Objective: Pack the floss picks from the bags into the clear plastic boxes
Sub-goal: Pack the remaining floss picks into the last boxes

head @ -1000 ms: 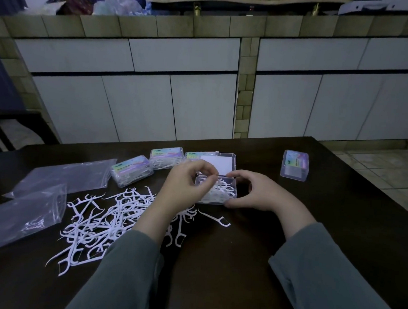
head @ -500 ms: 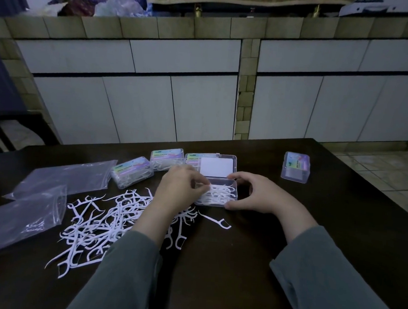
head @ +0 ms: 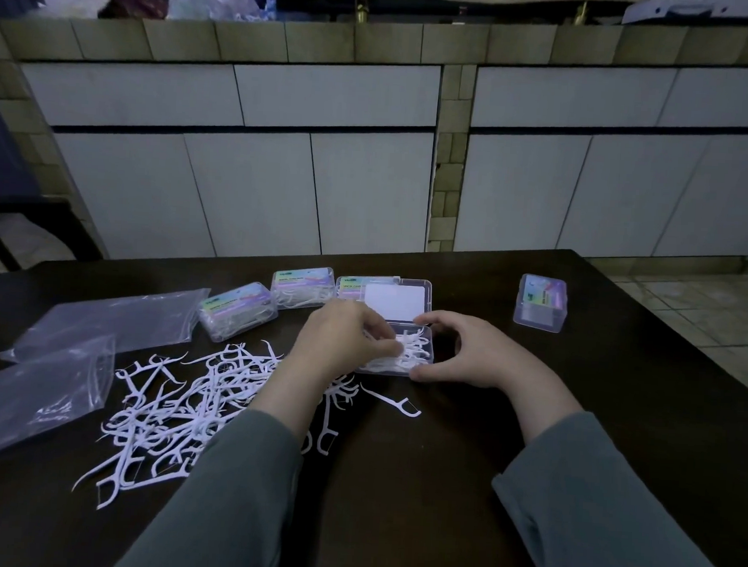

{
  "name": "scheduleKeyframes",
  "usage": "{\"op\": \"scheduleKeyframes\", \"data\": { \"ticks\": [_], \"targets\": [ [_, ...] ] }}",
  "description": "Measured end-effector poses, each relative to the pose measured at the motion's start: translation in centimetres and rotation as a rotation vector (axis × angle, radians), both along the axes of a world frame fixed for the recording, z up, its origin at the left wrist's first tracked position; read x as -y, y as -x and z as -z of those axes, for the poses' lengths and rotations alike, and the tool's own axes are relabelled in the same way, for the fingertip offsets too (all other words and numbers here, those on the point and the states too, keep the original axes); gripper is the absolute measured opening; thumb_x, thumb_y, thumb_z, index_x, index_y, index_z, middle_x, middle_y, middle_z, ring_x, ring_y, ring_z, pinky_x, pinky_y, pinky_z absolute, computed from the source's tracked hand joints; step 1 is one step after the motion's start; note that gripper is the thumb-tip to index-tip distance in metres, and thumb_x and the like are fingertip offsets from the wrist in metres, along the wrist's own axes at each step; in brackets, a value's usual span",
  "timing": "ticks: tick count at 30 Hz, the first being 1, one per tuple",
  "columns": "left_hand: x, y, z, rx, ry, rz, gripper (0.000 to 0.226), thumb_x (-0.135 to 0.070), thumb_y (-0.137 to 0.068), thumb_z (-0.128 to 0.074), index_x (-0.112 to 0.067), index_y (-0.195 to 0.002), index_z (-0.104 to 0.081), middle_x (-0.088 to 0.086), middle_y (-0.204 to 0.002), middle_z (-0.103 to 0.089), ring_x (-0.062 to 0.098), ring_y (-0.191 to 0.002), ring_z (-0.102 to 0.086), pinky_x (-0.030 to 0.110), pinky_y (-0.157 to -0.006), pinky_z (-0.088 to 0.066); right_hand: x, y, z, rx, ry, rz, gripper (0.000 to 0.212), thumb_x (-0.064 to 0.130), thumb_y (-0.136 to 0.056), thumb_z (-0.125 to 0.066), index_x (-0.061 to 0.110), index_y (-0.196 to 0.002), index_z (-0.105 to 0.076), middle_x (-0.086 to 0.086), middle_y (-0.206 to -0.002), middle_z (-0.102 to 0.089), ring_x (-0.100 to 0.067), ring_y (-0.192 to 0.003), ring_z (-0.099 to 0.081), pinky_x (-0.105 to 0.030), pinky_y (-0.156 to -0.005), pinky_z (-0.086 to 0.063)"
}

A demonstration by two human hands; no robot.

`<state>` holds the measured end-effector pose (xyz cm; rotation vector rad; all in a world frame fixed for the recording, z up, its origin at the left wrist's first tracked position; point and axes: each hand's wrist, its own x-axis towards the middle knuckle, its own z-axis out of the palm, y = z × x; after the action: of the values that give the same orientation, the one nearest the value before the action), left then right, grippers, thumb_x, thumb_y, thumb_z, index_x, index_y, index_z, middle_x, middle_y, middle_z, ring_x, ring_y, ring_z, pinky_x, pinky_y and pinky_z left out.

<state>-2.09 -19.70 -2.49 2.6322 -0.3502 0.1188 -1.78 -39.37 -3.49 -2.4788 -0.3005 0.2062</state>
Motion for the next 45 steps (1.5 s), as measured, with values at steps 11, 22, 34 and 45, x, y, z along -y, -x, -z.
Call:
{"op": "scheduleKeyframes", "data": {
  "ticks": [11, 22, 34, 45],
  "targets": [
    [-2.5, -0.2, -0.4, 0.035, 0.104, -0.088, 0.021, -0.029, -0.09, -0.065, -0.031, -0.111, -0.069, -0.011, -0.106, -0.065, 0.007, -0.095, -0.057, 0.031, -0.086, -0.05, -0.1, -0.2, 0.1, 0.0, 0.008, 0.021, 0.078, 0.051, -0.066, -0.081, 0.046, -0.134, -0.042, 0.012, -0.135, -0.048, -0.012, -0.115, -0.045, -0.045, -0.1, -0.045],
    [-1.2, 0.2, -0.3, -0.023, -0.029, -0.134, 0.015, -0.039, -0.086, -0.068, -0.026, -0.093, -0.073, -0.006, -0.083, -0.066, 0.007, -0.077, -0.059, 0.029, -0.072, -0.054, -0.1, 0.2, -0.2, 0.004, 0.003, 0.015, 0.078, 0.047, -0.069, -0.082, 0.043, -0.137, -0.042, 0.01, -0.135, -0.047, -0.011, -0.109, -0.046, -0.039, -0.095, -0.048],
    [0.4, 0.3, -0.9, 0.005, -0.122, 0.052, 0.021, -0.036, -0.085, -0.07, -0.034, -0.105, -0.073, -0.007, -0.112, -0.065, 0.011, -0.095, -0.055, 0.028, -0.082, -0.05, -0.1, 0.4, -0.2, 0.005, -0.004, -0.005, 0.077, 0.046, -0.071, -0.081, 0.042, -0.137, -0.042, 0.009, -0.135, -0.048, -0.011, -0.109, -0.047, -0.041, -0.096, -0.048],
    [-3.0, 2.5, -1.0, 0.108, 0.189, 0.026, 0.016, -0.033, -0.092, -0.06, -0.028, -0.102, -0.072, -0.014, -0.095, -0.064, 0.0, -0.085, -0.058, 0.023, -0.075, -0.049, -3.6, 4.0, -1.0, 0.489, 0.189, 0.014, 0.059, 0.059, -0.081, -0.06, 0.04, -0.134, -0.046, 0.009, -0.132, -0.043, -0.012, -0.122, -0.035, -0.034, -0.099, -0.033]
  ]
}}
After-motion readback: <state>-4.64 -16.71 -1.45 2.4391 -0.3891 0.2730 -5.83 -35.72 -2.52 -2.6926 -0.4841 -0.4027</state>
